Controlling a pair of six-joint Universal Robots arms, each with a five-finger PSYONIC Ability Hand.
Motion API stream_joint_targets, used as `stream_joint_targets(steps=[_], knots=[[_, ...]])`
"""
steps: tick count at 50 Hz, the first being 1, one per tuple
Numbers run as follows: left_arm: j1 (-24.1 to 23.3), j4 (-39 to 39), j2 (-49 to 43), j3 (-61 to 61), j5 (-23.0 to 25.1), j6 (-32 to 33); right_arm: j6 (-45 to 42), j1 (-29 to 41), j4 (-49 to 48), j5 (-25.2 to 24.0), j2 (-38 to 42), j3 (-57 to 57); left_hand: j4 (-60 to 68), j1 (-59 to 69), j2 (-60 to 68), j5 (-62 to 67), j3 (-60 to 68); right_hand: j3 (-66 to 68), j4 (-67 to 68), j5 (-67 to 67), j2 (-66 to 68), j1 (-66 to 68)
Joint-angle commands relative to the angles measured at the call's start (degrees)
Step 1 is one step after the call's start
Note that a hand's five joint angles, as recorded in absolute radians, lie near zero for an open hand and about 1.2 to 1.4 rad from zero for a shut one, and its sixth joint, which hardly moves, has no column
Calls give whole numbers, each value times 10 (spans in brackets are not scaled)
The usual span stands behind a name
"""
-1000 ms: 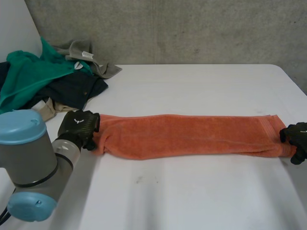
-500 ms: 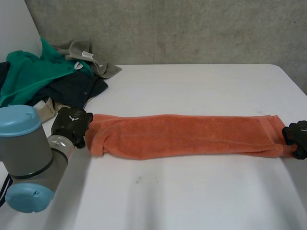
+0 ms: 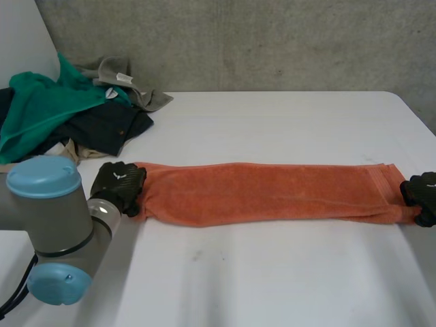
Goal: Fold the laundry.
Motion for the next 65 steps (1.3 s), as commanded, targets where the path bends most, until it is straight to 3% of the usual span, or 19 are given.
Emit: stream_joint_targets(steps=[1,5,13,17,21,27,32,35,42,51,57,65], knots=[[4,2,-7,1,-3,10,0,0,-4,0,0,1,251,234,245,257,253,82,80,87,86,94],[9,2,5,-3,-1,40,0,0,-5,0,0,1,251,234,245,257,253,82,80,87,86,94],[43,4,17,-8,4,183,0,-1,-4,0,0,2,251,234,245,257,253,86,83,90,90,97],[46,9,15,-8,4,219,0,-1,-5,-1,0,4,251,234,245,257,253,86,83,90,90,97],[41,8,18,-14,7,222,0,-1,-5,-2,0,4,212,194,205,217,213,89,87,94,93,101],[23,4,26,-21,3,221,0,0,-5,-4,0,5,-148,-166,-155,-143,-147,92,90,97,97,104],[11,7,59,-28,-1,220,0,0,-6,-5,0,4,-186,-203,-192,-180,-184,144,142,149,148,156],[11,8,74,-29,-2,215,-1,-2,-14,-1,3,0,-193,-210,-199,-187,-191,280,277,284,284,291],[6,7,112,-31,-2,181,-29,-14,-47,40,5,-12,-201,-218,-207,-195,-200,280,278,285,284,292],[7,2,141,-41,1,137,-186,-87,-77,89,-10,-50,-221,-238,-228,-216,-220,280,278,285,284,292],[6,2,141,-48,0,136,-175,9,-84,86,-39,-51,-230,-247,-236,-224,-228,280,278,285,284,292],[5,2,151,-49,-1,136,-116,243,-165,55,-87,-34,-235,-252,-241,-229,-233,280,278,285,284,292]])
